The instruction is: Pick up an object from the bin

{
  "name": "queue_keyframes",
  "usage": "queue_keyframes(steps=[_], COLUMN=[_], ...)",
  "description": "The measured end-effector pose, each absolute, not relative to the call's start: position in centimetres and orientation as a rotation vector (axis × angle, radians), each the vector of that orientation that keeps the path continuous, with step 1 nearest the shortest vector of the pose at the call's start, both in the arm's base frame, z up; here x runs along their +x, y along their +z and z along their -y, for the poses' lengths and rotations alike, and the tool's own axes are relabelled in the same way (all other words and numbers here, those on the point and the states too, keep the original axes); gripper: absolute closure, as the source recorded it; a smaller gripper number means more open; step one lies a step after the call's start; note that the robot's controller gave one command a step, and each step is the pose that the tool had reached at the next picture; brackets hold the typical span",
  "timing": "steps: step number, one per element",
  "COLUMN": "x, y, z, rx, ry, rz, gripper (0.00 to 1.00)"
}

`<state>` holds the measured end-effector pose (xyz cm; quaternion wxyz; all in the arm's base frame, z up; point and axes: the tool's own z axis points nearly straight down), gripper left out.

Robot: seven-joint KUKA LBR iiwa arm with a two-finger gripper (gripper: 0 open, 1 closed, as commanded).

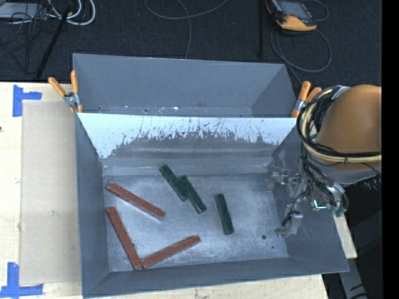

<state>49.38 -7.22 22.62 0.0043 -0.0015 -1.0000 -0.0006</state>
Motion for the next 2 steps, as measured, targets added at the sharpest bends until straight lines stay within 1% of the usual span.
queue_keyframes(steps=[1, 2], x=[49.3, 48.4], y=[7.7, 7.0], z=[2.8, -5.8], rx=[0.129, -0.165], ry=[-0.003, -0.004], rz=[3.131, 3.139], gripper=[0.00, 0.00])
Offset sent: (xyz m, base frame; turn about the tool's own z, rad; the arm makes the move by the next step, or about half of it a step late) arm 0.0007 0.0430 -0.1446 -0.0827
